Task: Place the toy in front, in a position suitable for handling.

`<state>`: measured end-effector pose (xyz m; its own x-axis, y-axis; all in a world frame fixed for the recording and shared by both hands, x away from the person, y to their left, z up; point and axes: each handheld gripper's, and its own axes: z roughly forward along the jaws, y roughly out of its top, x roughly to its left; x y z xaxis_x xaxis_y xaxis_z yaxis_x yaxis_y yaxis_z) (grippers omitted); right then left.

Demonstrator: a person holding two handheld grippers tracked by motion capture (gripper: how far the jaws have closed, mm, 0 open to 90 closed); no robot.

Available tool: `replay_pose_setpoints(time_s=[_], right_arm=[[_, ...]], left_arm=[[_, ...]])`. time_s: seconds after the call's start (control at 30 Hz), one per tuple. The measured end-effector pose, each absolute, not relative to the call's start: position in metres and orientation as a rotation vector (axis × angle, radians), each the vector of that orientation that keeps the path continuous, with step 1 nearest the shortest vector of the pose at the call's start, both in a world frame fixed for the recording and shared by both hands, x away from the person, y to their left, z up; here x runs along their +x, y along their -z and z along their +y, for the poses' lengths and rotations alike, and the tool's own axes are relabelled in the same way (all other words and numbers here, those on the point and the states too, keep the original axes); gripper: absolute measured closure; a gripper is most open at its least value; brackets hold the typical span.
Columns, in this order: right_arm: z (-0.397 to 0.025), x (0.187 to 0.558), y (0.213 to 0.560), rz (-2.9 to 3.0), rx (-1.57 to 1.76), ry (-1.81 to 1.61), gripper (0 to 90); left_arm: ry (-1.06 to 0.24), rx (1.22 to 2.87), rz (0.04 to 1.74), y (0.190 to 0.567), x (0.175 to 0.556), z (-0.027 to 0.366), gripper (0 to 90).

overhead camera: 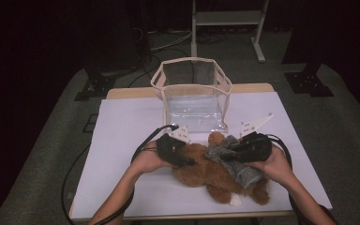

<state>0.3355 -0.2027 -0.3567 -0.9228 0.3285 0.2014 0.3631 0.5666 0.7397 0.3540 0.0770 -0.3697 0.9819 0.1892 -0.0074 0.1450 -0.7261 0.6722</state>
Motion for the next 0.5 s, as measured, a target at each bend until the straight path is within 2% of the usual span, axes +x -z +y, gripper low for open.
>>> replay_pose_setpoints(time_s=[0.13,0.33,0.43,0.5], right_arm=[[-0.187,0.343,0.356,-2.752,-0.571,1.296,77.7],[-0.174,0.329,0.362,-2.783,-0.511,1.254,78.1],[-0.176,0.315,0.365,-2.789,-0.481,1.258,78.1],[-0.176,0.308,0.366,-2.792,-0.464,1.262,78.1]], left_arm=[[-0.100,2.390,0.269,0.366,0.359,0.097,46.4],[-0.042,2.335,0.285,0.368,0.350,0.102,26.7],[-0.046,2.340,0.265,0.368,0.342,0.099,26.8],[-0.074,2.350,0.235,0.369,0.335,0.099,34.6]])
